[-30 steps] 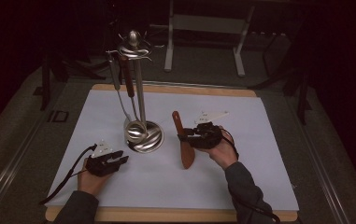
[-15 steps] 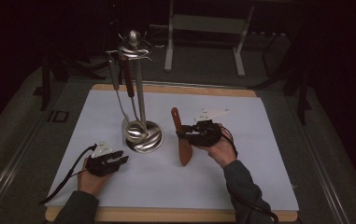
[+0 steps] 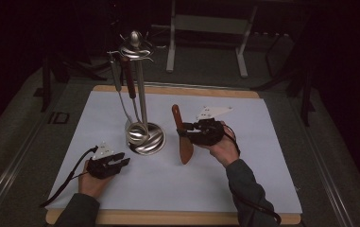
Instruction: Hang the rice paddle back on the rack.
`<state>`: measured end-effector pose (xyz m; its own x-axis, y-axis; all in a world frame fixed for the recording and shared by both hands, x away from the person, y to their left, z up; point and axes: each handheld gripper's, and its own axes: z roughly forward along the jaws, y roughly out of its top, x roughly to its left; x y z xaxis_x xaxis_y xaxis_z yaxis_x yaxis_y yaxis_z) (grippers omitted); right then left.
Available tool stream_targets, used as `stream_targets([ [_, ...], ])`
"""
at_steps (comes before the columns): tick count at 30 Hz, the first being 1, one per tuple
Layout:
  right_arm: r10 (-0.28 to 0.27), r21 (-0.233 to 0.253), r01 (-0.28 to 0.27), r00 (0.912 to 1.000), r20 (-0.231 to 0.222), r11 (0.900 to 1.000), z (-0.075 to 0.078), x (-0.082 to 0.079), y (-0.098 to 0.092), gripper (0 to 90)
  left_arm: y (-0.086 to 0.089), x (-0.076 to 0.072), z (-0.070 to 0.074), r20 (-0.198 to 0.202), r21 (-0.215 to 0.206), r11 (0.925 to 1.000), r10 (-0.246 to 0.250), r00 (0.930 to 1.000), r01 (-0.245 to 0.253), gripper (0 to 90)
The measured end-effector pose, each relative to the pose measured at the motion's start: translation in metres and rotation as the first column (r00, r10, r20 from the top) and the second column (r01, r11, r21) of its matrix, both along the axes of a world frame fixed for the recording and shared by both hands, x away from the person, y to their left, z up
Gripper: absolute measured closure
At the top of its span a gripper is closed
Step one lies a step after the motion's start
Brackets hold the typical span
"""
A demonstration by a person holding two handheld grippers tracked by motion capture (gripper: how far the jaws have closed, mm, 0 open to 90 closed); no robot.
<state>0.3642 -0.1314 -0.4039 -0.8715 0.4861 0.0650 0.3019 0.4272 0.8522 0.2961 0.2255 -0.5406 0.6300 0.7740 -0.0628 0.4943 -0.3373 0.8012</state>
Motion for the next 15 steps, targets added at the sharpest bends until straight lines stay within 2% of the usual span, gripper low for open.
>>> stream_targets([
  [15, 0.017, 0.012, -0.018, 0.9995, 0.027, 1.000, 0.016, 0.000, 0.003, 66.7, 0.000, 0.000, 0.000, -0.001, -0.001, 1.0000, -0.001, 1.0000, 0.001, 64.7],
])
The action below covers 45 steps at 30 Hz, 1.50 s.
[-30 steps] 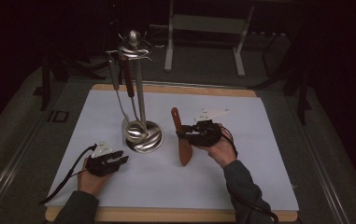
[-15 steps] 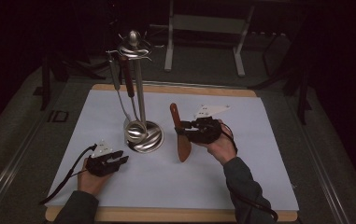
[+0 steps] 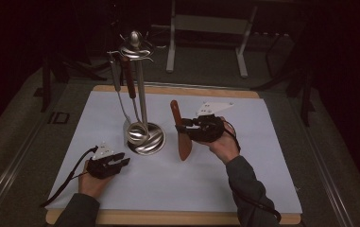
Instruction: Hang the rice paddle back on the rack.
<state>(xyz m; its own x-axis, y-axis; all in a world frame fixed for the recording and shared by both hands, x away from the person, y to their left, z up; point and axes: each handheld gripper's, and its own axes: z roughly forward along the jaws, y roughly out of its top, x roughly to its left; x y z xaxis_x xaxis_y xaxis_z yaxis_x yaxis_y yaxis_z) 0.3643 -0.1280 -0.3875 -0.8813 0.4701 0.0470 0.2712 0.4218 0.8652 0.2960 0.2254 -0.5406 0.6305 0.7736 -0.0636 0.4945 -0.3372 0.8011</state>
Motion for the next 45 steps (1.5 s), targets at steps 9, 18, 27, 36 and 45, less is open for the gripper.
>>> stream_targets([
  [9, 0.010, -0.007, -0.010, 0.9998, 0.019, 1.000, 0.011, 0.000, 0.005, 66.7, 0.000, 0.000, 0.000, 0.000, -0.001, 1.0000, -0.001, 1.0000, 0.001, 64.7],
  [18, 0.015, -0.021, -0.014, 0.9986, 0.050, 1.000, 0.023, 0.000, 0.006, 66.7, 0.000, 0.000, 0.000, 0.001, 0.000, 1.0000, -0.002, 1.0000, 0.002, 64.7],
  [27, 0.020, -0.021, -0.018, 0.9978, 0.064, 1.000, 0.029, 0.000, 0.007, 66.7, 0.000, 0.000, 0.000, 0.002, -0.002, 1.0000, -0.002, 1.0000, 0.003, 64.7],
  [36, 0.024, -0.017, -0.022, 0.9973, 0.069, 1.000, 0.036, 0.001, 0.011, 66.7, 0.000, 0.000, 0.000, 0.000, -0.001, 1.0000, -0.004, 1.0000, 0.004, 64.7],
  [45, 0.026, -0.011, -0.025, 0.9967, 0.077, 1.000, 0.041, 0.001, 0.013, 66.7, 0.000, 0.000, 0.000, 0.000, -0.002, 1.0000, -0.004, 1.0000, 0.004, 64.7],
])
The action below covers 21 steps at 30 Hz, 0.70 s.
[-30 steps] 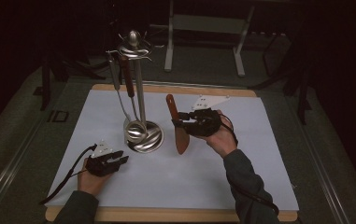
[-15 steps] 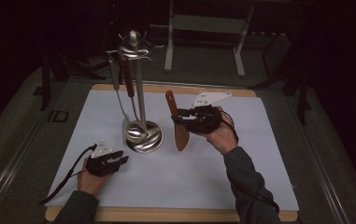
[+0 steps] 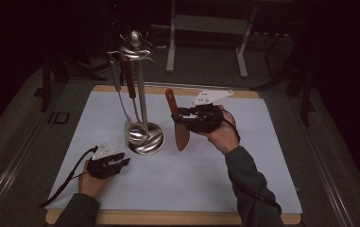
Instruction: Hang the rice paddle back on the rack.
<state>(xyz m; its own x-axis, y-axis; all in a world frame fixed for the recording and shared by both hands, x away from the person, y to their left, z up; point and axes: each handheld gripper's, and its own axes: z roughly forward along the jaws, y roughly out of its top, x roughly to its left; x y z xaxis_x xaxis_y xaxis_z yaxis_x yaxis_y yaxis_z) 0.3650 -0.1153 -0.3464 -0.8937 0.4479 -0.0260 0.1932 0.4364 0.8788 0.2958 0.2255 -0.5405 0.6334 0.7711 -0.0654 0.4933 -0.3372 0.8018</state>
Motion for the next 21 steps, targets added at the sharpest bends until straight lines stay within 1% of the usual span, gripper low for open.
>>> stream_targets([
  [15, 0.007, 0.015, -0.007, 0.9998, 0.017, 1.000, 0.010, -0.001, 0.003, 66.7, 0.000, 0.000, 0.000, 0.000, 0.001, 1.0000, -0.001, 1.0000, 0.001, 64.7],
  [21, 0.009, 0.014, -0.009, 0.9997, 0.022, 1.000, 0.015, -0.002, 0.004, 66.7, 0.000, 0.000, 0.000, 0.000, 0.000, 1.0000, -0.001, 1.0000, 0.001, 64.7],
])
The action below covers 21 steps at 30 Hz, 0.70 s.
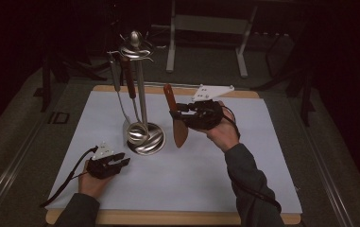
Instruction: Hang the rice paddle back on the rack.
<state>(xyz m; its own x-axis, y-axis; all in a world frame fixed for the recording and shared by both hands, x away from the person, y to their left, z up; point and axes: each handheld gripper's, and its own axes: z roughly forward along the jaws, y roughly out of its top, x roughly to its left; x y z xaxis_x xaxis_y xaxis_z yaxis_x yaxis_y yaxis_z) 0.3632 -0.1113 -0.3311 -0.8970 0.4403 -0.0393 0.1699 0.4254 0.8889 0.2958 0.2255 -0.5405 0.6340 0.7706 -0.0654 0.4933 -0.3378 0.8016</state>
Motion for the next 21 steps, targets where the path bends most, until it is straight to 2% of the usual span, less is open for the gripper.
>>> stream_targets([
  [17, 0.001, 0.000, -0.001, 0.9997, 0.026, 1.000, 0.016, -0.001, 0.002, 66.7, 0.000, 0.000, 0.000, -0.001, -0.001, 1.0000, 0.000, 1.0000, 0.000, 64.8],
  [21, 0.002, -0.014, -0.002, 0.9995, 0.032, 1.000, 0.019, -0.001, 0.004, 66.7, 0.000, 0.000, 0.000, -0.001, -0.001, 1.0000, 0.000, 1.0000, 0.000, 64.7],
])
